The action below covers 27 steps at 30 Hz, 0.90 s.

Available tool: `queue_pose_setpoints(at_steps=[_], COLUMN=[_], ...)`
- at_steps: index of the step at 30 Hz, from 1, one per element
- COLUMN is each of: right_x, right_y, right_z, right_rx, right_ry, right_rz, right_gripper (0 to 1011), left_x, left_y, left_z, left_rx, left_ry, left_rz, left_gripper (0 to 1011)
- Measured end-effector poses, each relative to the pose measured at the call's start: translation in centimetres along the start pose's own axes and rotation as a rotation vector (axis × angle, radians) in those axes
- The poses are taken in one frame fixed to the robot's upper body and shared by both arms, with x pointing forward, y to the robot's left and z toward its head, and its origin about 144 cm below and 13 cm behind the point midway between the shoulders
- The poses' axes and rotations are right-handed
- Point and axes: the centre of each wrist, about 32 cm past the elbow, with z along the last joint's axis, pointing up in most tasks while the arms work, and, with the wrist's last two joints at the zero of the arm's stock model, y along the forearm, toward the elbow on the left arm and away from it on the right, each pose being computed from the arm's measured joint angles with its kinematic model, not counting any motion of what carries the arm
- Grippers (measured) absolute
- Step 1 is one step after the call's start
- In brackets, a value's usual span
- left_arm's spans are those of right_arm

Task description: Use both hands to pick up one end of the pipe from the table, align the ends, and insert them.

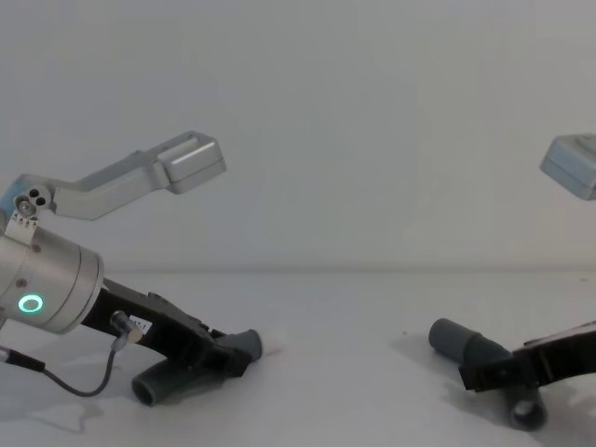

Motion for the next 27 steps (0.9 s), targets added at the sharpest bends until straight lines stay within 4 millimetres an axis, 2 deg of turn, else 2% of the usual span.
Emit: queue_pose_setpoints(at_steps=[4, 7, 9, 10, 13, 16, 22, 24, 27], right_x=[-0.02, -0.02, -0.02, -0.02, -0.03, -0.03, -0.03, -0.03, -0.04], right_y=[0.04, 0.06, 0.07, 0.08, 0.09, 0.10, 0.11, 0.12, 0.12], right_z=[0.03, 0.03, 0.03, 0.03, 0.04, 0.04, 0.05, 0.06, 0.06], right_rx=[-0.002, -0.004, -0.004, -0.004, -0.005, -0.005, -0.006, -0.006, -0.006], right_ry=[0.001, 0.001, 0.001, 0.002, 0.002, 0.002, 0.002, 0.002, 0.002], right_rz=[0.000, 0.001, 0.001, 0.001, 0.001, 0.002, 0.002, 0.002, 0.003], right_gripper=[888, 780, 743, 685, 630, 501, 322, 278, 274], left_x=[0.00, 0.00, 0.00, 0.00, 0.00, 0.00, 0.00, 0.00, 0.00], left_y=[0.00, 0.00, 0.00, 0.00, 0.00, 0.00, 0.00, 0.00, 0.00], left_z=[0.00, 0.00, 0.00, 0.00, 0.00, 0.00, 0.00, 0.00, 0.00], left_rx=[0.000, 0.000, 0.000, 0.000, 0.000, 0.000, 0.000, 0.000, 0.000], left_ry=[0.000, 0.000, 0.000, 0.000, 0.000, 0.000, 0.000, 0.000, 0.000], left_rz=[0.000, 0.000, 0.000, 0.000, 0.000, 0.000, 0.000, 0.000, 0.000], left_gripper=[364, 364, 364, 364, 364, 364, 364, 364, 364])
